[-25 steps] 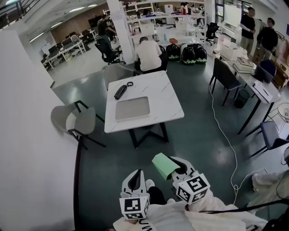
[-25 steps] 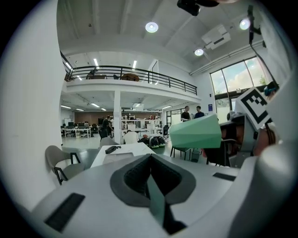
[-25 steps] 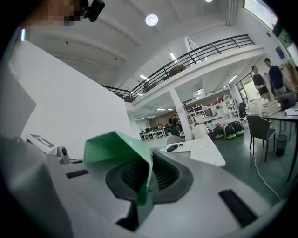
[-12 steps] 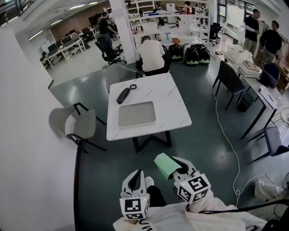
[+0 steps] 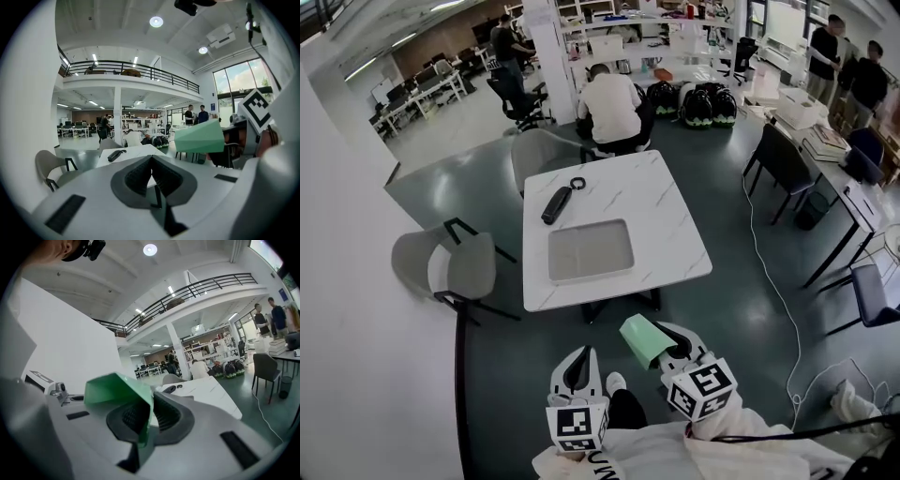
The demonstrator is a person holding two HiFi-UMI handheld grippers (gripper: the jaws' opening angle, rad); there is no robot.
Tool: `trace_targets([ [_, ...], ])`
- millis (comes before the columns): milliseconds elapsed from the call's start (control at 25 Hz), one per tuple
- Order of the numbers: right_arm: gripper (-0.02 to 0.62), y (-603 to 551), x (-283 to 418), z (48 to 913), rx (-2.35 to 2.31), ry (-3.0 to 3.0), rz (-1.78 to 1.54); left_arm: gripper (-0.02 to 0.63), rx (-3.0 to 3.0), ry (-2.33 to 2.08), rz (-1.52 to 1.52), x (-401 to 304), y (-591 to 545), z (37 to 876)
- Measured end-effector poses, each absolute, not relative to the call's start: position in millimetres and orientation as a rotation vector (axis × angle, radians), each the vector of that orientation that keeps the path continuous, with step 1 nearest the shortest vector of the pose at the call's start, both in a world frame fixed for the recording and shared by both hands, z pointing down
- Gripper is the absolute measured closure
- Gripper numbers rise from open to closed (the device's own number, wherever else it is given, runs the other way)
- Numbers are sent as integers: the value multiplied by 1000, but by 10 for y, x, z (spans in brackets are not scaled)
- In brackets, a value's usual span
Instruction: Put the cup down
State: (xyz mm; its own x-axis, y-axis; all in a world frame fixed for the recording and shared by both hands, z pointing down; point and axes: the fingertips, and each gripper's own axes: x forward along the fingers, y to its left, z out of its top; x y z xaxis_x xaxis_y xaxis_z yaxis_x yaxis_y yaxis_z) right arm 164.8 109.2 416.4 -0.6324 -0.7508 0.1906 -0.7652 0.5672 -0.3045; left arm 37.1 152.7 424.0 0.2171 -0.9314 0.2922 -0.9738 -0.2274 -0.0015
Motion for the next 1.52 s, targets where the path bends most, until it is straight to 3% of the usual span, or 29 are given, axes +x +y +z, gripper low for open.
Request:
trace_targets([
  [1040, 575, -182, 507, 4161, 1370, -2673, 549, 595, 2335, -1754, 330, -782, 129, 4210],
  [1520, 575, -430, 450, 4238, 1395, -2631, 548, 595, 2313, -1756, 333, -1011, -190, 4313],
])
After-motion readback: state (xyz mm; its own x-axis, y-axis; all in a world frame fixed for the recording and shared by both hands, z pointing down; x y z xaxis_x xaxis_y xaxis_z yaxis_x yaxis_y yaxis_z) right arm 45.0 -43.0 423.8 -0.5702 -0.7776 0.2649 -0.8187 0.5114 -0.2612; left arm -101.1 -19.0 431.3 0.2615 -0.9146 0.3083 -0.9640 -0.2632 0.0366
